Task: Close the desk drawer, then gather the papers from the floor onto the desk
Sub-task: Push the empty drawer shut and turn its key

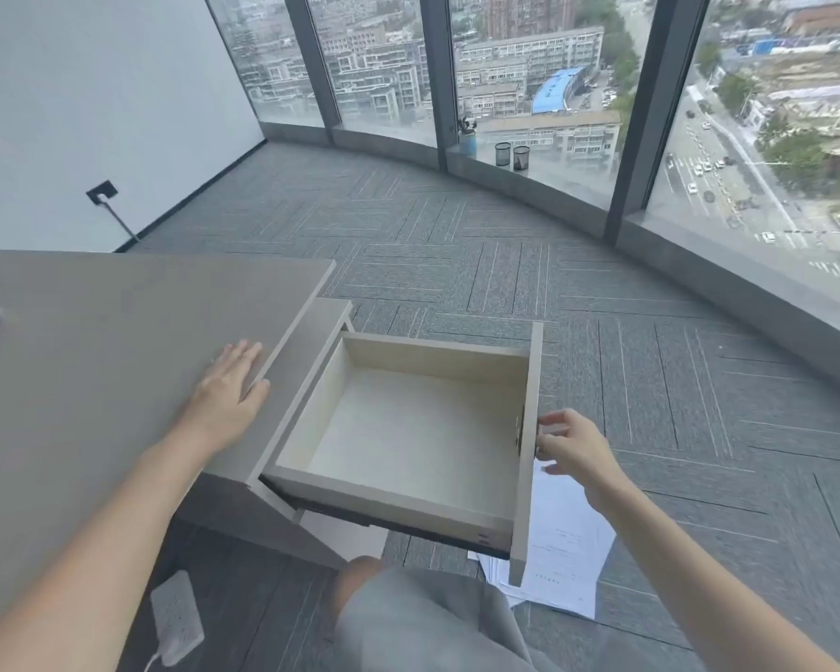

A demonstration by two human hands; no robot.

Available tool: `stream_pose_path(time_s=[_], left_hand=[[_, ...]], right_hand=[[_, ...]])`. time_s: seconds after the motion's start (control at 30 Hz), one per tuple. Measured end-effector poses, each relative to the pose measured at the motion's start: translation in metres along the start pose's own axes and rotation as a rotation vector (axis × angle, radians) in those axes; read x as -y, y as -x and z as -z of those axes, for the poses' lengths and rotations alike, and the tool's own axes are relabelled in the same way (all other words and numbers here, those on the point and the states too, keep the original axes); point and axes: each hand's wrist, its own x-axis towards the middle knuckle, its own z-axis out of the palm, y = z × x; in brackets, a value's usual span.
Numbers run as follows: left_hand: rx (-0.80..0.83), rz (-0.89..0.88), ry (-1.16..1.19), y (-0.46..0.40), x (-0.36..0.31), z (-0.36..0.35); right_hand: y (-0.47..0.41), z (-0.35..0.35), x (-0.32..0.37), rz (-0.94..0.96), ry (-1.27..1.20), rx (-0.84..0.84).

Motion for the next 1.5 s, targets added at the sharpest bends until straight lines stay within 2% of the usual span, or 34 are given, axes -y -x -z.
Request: stream_pose_path(time_s=[0.13, 0.33, 0.67, 1.07, 1.5], left_hand=[[0.008, -0.003, -0.01, 0.0, -0.001, 0.001], [0.014, -0.013, -0.03, -0.002, 0.003, -0.001], [0.059, 0.032, -0.138, -0.008, 0.004, -0.002], [0.068, 0.021, -0.171, -0.01, 0.009, -0.005], [0.053, 0.02, -0.175, -0.011, 0.011, -0.008]], right_hand=[[0.001, 0.006, -0.004, -0.067, -0.006, 0.073], [0.002, 0.012, -0.004, -0.041, 0.051, 0.141], [-0.001, -0.002, 0.014, -0.114, 0.127, 0.263], [-0.011, -0.047, 0.036, -0.129, 0.232, 0.506], [-0.032, -0.113, 0.048, -0.09, 0.213, 0.575]])
